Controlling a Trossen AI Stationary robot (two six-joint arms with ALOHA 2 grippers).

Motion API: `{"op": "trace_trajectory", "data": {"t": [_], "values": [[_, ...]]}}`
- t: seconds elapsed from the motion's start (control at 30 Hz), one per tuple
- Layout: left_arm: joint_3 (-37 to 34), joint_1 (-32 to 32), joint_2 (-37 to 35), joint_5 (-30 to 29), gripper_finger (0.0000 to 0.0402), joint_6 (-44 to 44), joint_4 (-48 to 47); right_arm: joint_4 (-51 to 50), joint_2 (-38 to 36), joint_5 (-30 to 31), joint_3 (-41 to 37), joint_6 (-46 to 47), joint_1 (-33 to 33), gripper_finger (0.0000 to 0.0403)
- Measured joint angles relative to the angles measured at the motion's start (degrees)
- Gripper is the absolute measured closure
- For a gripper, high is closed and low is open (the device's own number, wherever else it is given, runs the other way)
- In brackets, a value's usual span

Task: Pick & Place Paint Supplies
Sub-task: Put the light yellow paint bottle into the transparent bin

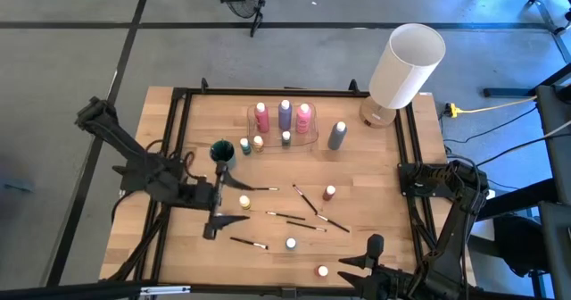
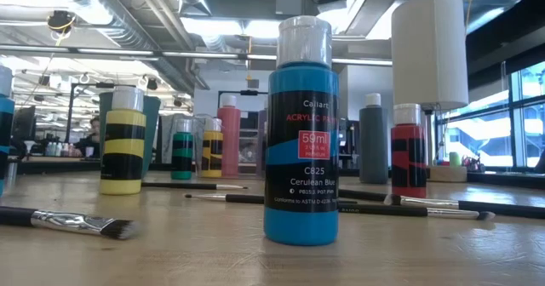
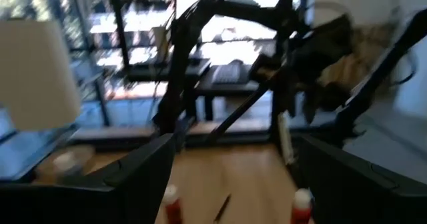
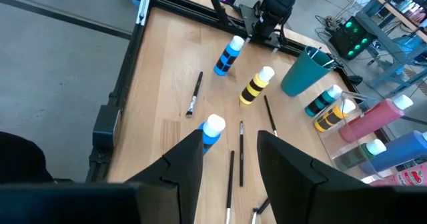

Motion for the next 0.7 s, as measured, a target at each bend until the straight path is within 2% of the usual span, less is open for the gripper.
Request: {"op": "trace_trajectory", "data": {"t": [0.13,0.27,0.43,0.7], "values": [[8.76,-2.48,-0.02,-5.55,0.0089,-7.71,-19.3,0.01,0.0,-0.75,0.0,0.02,0.02,0.0259],[11.76,-4.1,-0.04,-7.9,0.0089,-15.77,-31.13,0.02,0.0,-0.87,0.0,0.06,0.07,0.0259],[11.1,-4.71,0.41,-9.72,0.0089,-23.89,-37.89,-0.03,0.0,-0.85,0.0,1.11,0.07,0.0259],[9.88,-4.71,6.71,-9.66,0.0089,-20.33,-41.24,-0.5,0.0,-0.85,0.0,1.11,0.04,0.0259]]}}
